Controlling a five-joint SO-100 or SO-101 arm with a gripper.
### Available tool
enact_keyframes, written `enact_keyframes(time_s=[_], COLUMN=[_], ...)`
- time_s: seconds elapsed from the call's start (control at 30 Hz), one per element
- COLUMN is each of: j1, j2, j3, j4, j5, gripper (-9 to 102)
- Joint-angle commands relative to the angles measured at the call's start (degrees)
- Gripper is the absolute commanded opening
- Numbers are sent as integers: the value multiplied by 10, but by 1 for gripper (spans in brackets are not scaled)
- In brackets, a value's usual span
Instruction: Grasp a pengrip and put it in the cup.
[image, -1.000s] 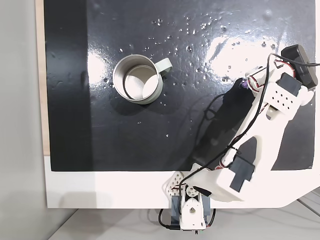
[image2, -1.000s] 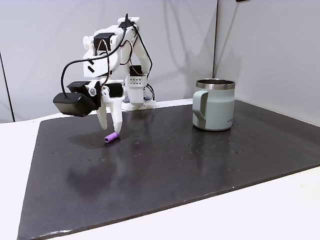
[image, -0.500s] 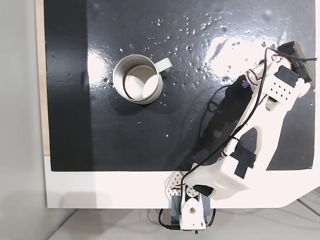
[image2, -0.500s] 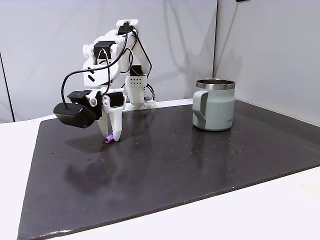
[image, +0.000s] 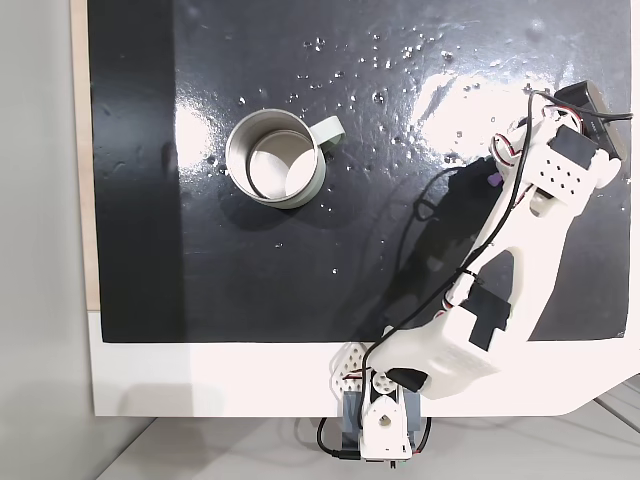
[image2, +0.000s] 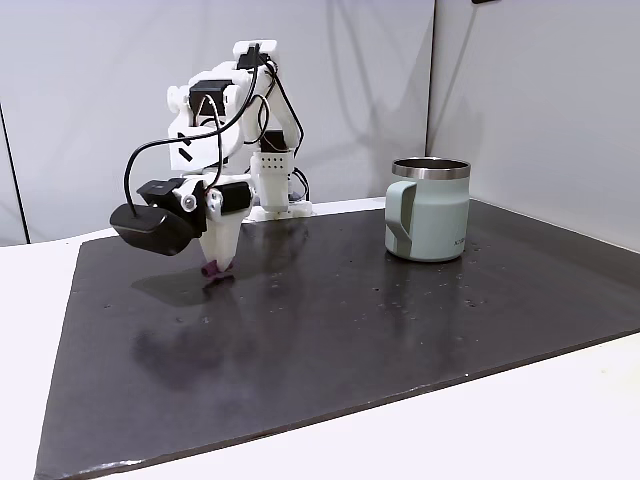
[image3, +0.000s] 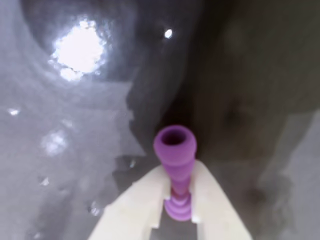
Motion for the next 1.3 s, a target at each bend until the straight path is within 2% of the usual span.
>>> enact_keyframes(time_s=[0.0, 0.23, 0.37, 0.63, 0.83, 1.27], j1=[-19, -92, -150, -284, -391, -541], j2=[5, 13, 48, 235, 299, 163], j3=[-89, -257, -289, -149, -112, -300], j4=[47, 218, 284, 287, 288, 287], j5=[36, 123, 176, 269, 338, 455], gripper=[3, 3, 3, 3, 3, 4])
